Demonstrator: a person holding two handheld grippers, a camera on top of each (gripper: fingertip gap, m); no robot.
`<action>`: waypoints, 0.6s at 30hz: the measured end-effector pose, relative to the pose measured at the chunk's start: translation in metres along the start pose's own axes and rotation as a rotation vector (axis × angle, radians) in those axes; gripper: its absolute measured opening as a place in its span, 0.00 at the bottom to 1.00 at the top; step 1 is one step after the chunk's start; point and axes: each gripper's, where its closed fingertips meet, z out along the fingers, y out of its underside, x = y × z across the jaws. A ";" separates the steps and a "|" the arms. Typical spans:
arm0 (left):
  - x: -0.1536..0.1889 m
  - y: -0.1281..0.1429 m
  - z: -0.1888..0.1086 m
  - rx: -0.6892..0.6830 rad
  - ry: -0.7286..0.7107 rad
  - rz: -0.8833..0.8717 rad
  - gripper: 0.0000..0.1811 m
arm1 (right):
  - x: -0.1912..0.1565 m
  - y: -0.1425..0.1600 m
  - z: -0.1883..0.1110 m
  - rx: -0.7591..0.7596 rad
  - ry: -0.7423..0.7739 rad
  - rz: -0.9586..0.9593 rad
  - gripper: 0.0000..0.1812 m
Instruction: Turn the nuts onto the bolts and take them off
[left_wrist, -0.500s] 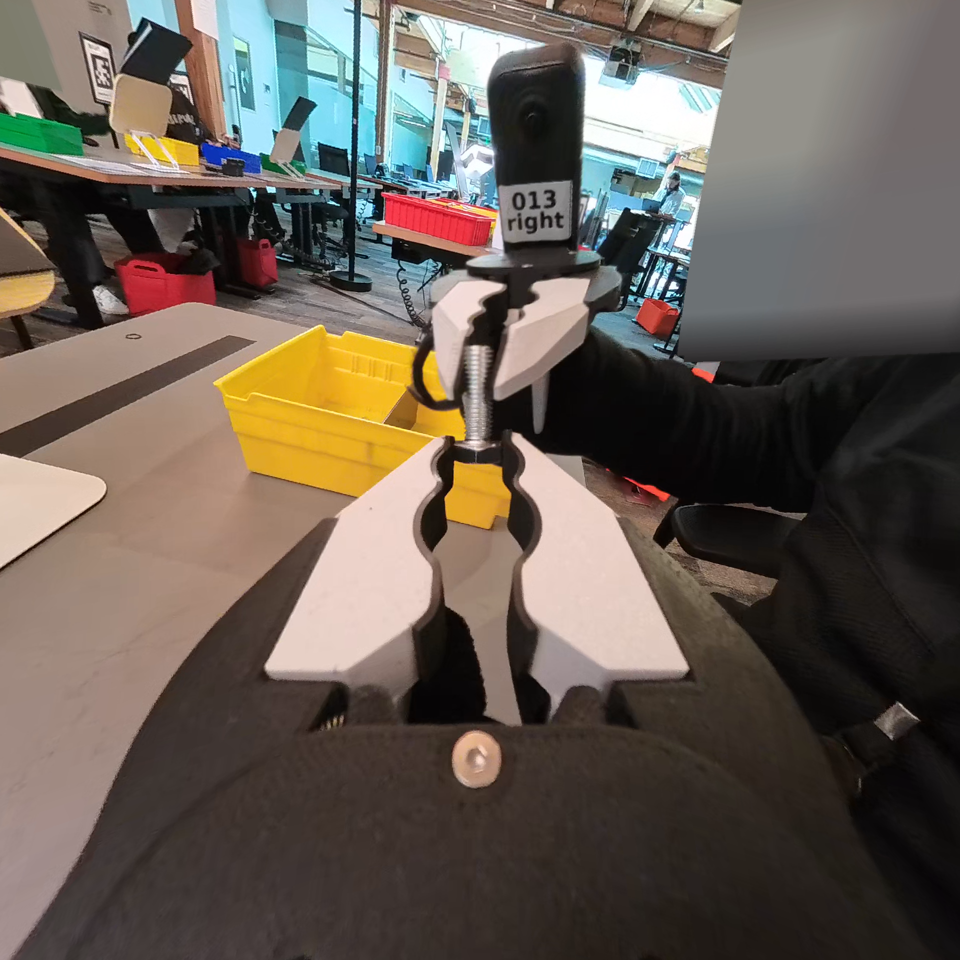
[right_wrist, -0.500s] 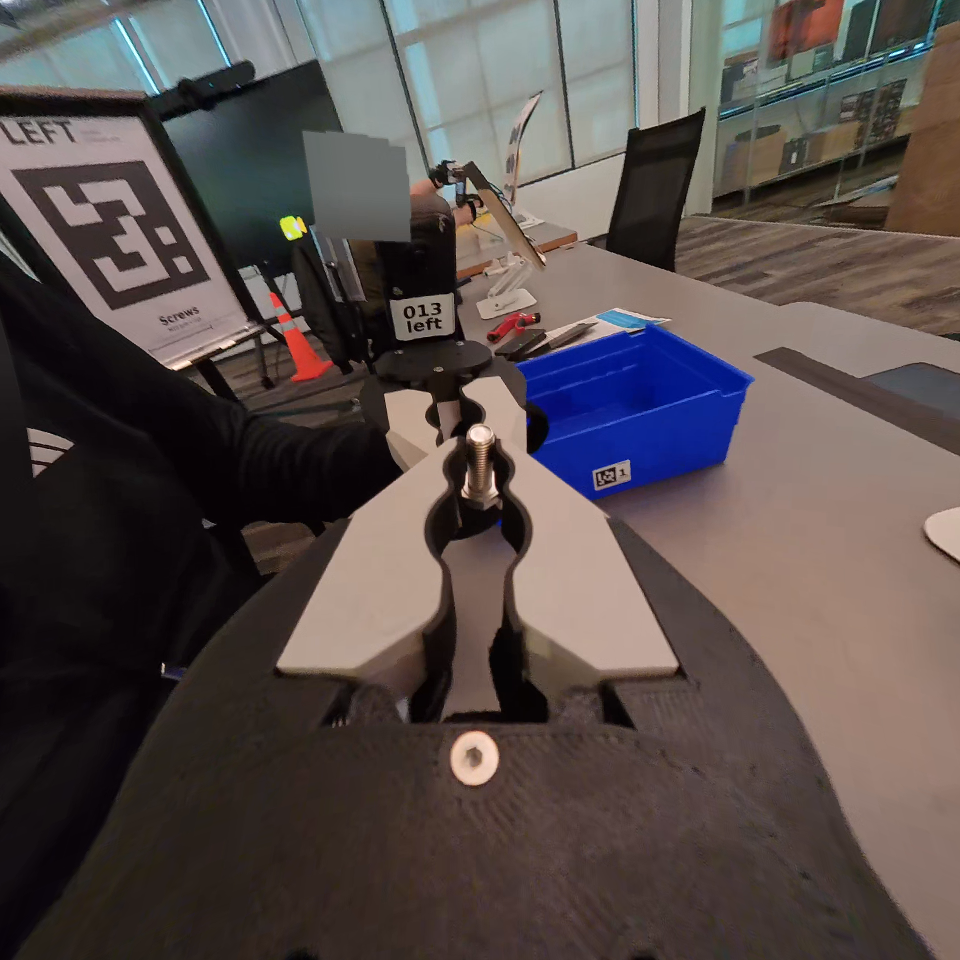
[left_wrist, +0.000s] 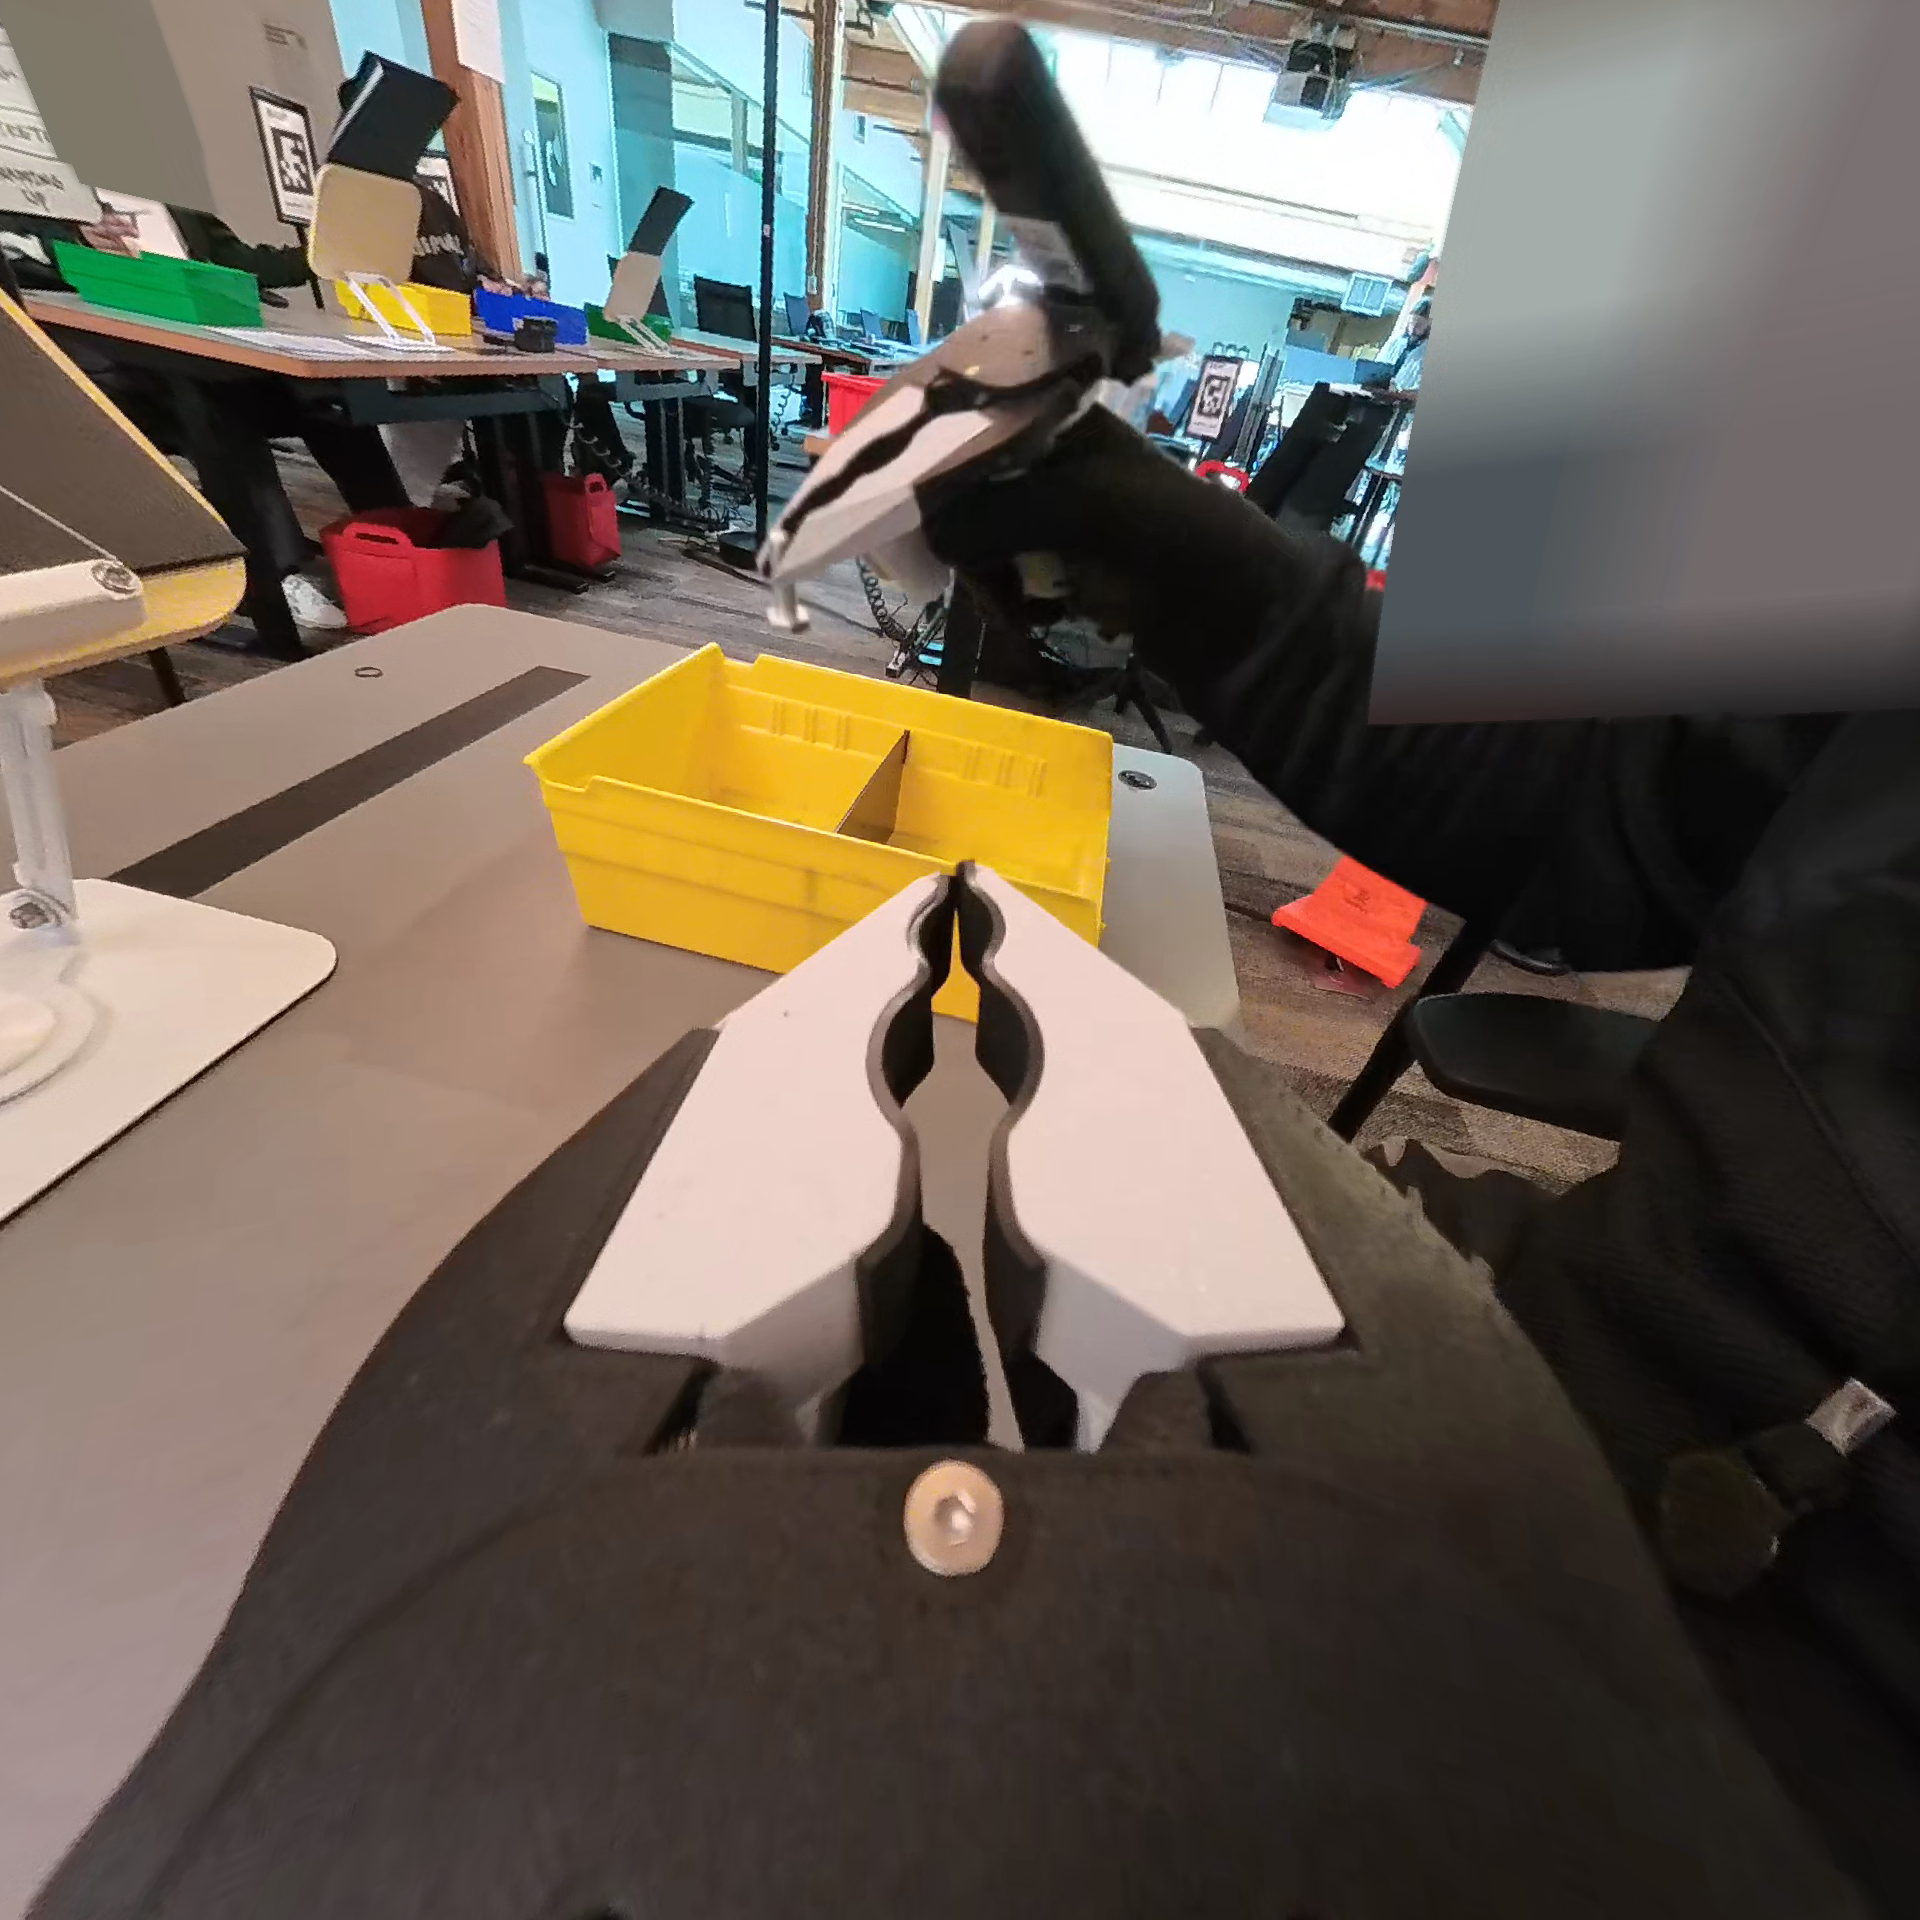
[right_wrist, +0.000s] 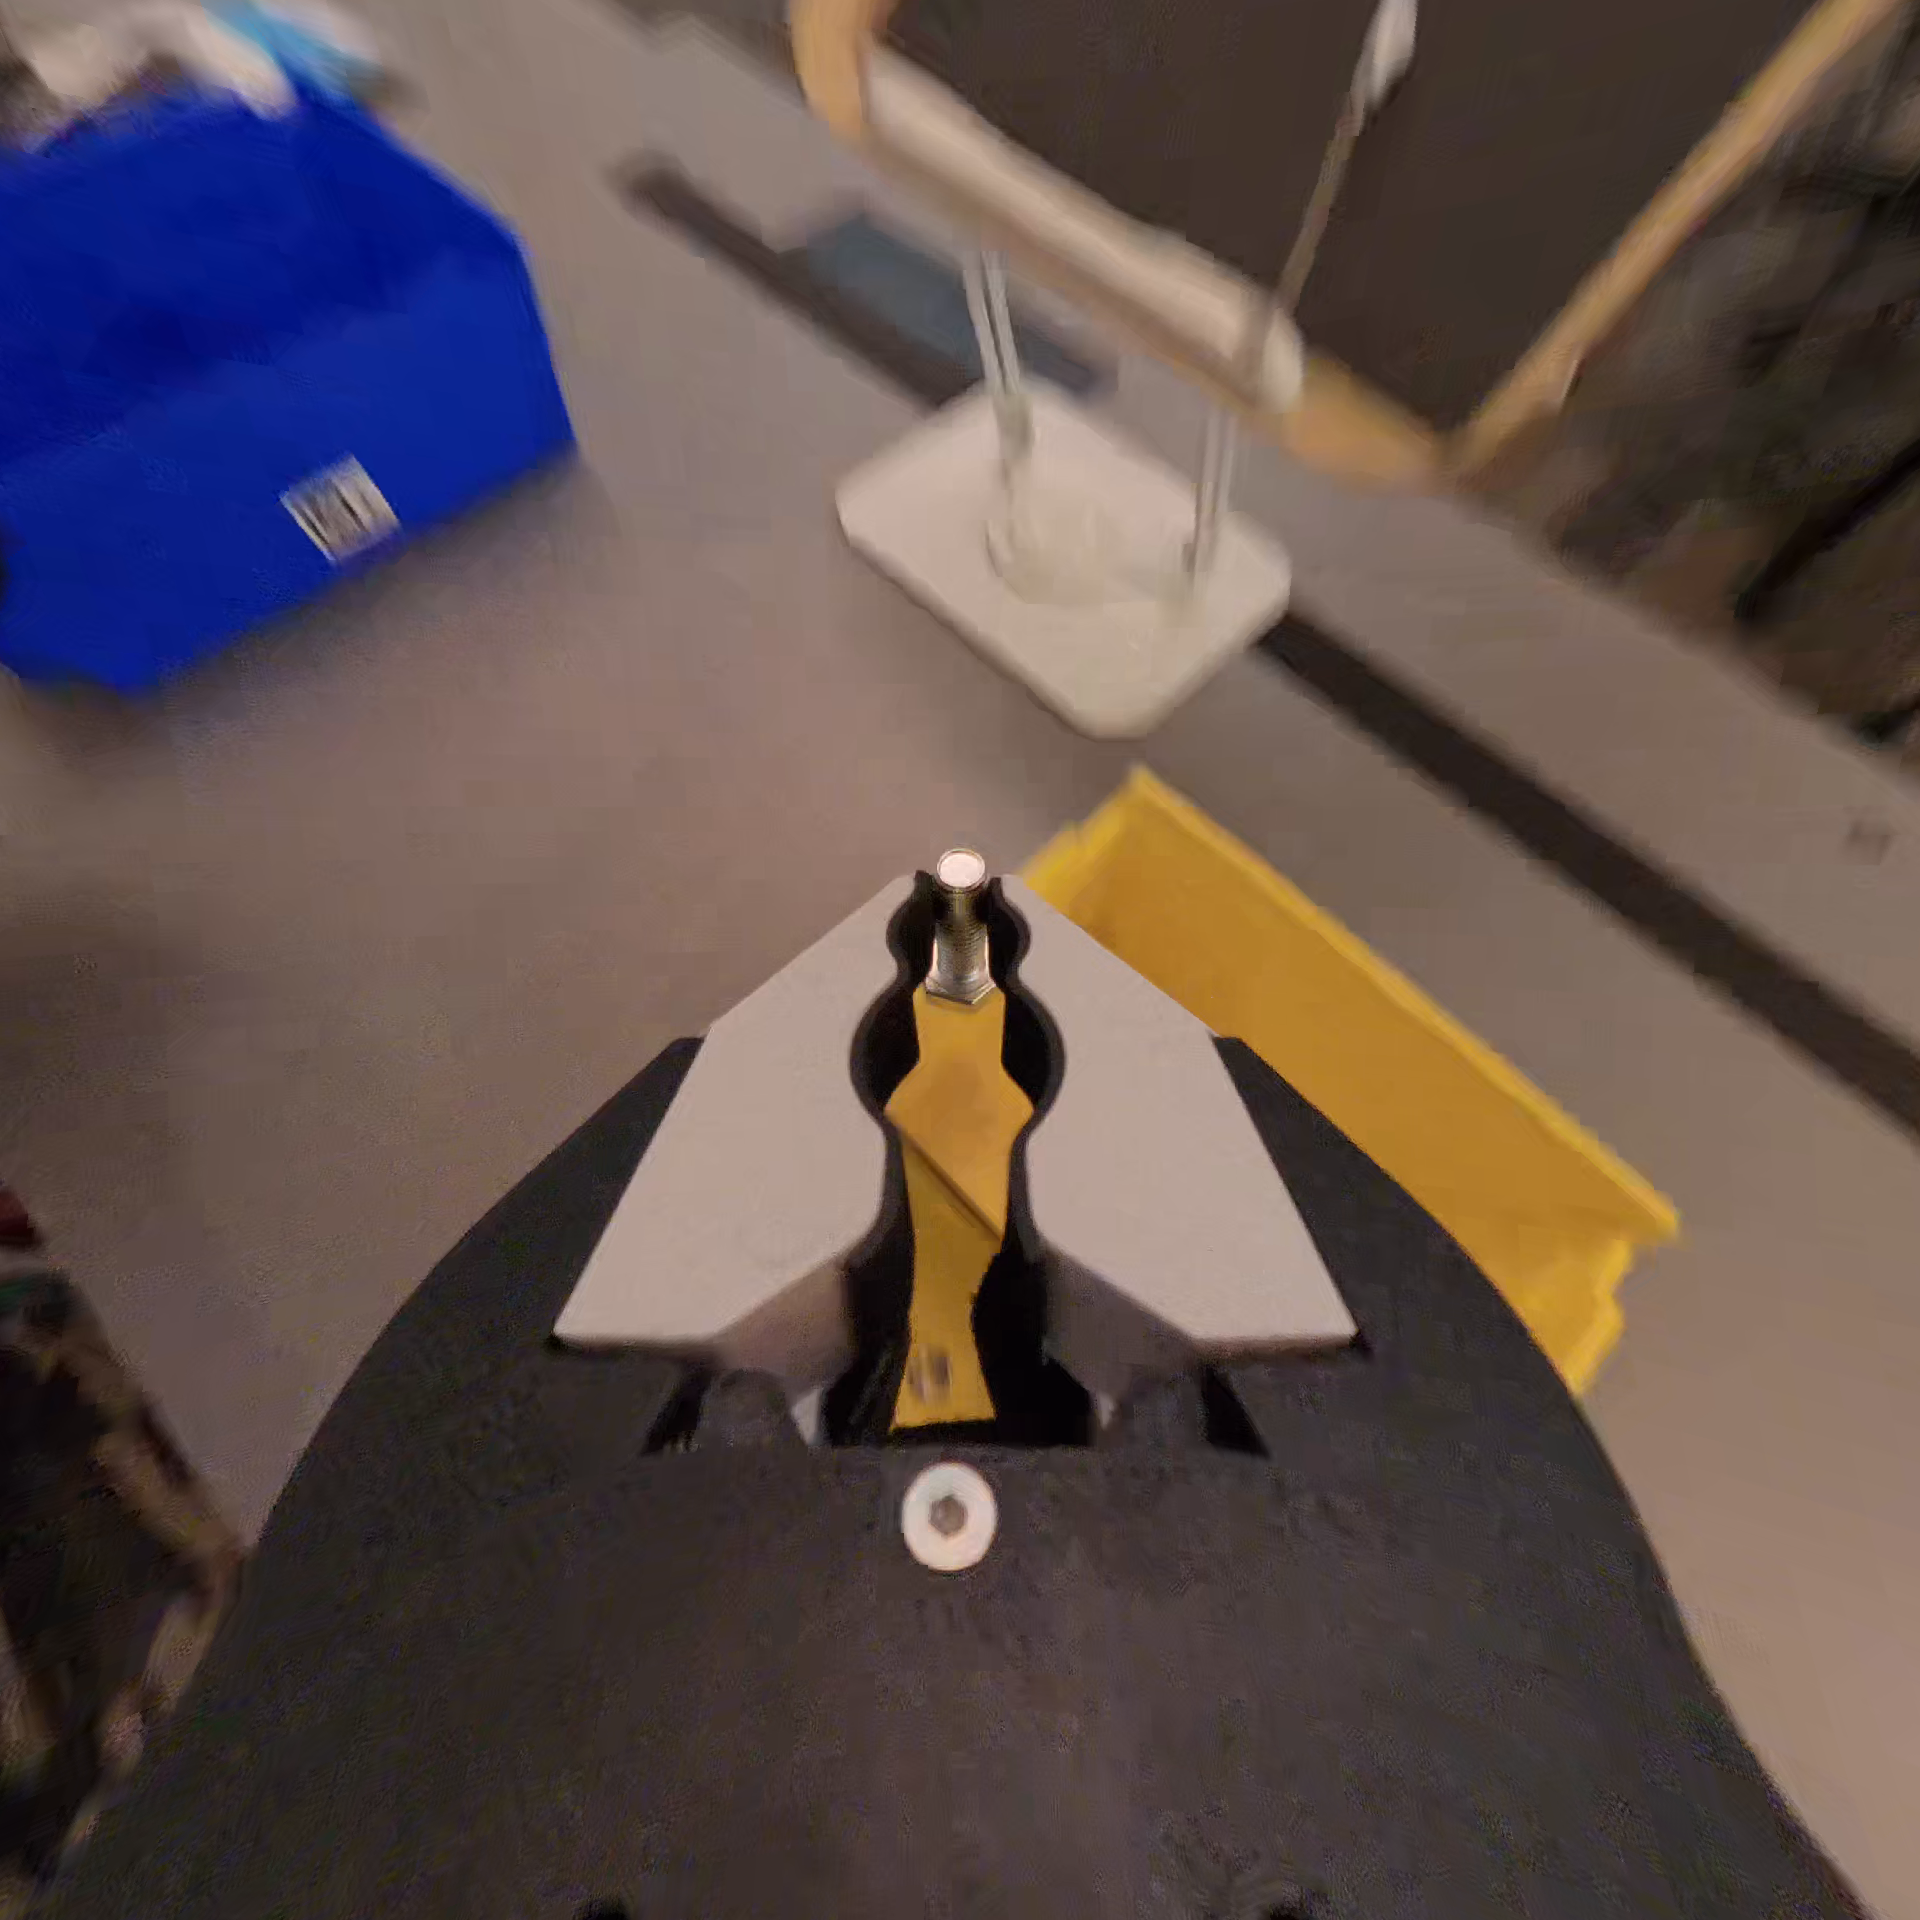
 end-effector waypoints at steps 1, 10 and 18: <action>-0.001 0.001 0.000 -0.005 -0.004 -0.001 0.00 | 0.015 0.020 0.002 -0.095 0.005 0.029 0.04; -0.003 0.007 0.004 -0.029 -0.011 -0.014 0.00 | 0.068 0.148 0.051 -0.626 0.002 0.123 0.04; -0.012 0.007 -0.001 -0.034 -0.044 -0.002 0.00 | 0.081 0.137 0.058 -0.614 0.067 0.179 0.24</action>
